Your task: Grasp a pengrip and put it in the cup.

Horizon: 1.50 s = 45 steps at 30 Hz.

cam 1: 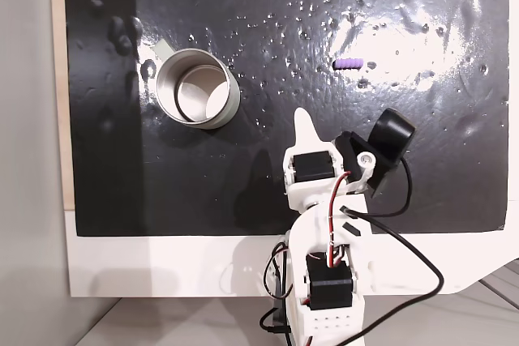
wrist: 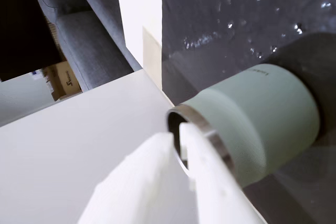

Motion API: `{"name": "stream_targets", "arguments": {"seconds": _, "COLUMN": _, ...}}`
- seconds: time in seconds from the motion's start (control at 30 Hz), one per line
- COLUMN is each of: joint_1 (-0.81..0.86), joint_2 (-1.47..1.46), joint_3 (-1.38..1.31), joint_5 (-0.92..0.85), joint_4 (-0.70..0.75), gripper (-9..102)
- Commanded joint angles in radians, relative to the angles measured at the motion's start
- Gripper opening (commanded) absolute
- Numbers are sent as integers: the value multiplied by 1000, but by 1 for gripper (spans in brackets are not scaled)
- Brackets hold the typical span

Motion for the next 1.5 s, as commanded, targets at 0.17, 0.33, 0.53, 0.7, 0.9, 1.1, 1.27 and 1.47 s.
{"name": "stream_targets", "arguments": {"seconds": 0.17, "joint_1": 52, "joint_2": -341, "joint_3": -486, "joint_5": -44, "joint_4": 222, "gripper": 12}}
{"name": "stream_targets", "arguments": {"seconds": 0.33, "joint_1": 117, "joint_2": -588, "joint_3": -739, "joint_5": -34, "joint_4": 360, "gripper": 18}}
{"name": "stream_targets", "arguments": {"seconds": 0.53, "joint_1": 176, "joint_2": -841, "joint_3": -937, "joint_5": -60, "joint_4": 472, "gripper": 22}}
{"name": "stream_targets", "arguments": {"seconds": 0.7, "joint_1": 199, "joint_2": -1039, "joint_3": -1069, "joint_5": -87, "joint_4": 525, "gripper": 26}}
{"name": "stream_targets", "arguments": {"seconds": 0.9, "joint_1": 190, "joint_2": -1239, "joint_3": -1195, "joint_5": -94, "joint_4": 555, "gripper": 25}}
{"name": "stream_targets", "arguments": {"seconds": 1.1, "joint_1": 199, "joint_2": -1401, "joint_3": -1241, "joint_5": -155, "joint_4": 583, "gripper": 25}}
{"name": "stream_targets", "arguments": {"seconds": 1.27, "joint_1": 209, "joint_2": -1485, "joint_3": -1235, "joint_5": -216, "joint_4": 578, "gripper": 25}}
{"name": "stream_targets", "arguments": {"seconds": 1.47, "joint_1": 230, "joint_2": -1546, "joint_3": -1206, "joint_5": -298, "joint_4": 577, "gripper": 25}}
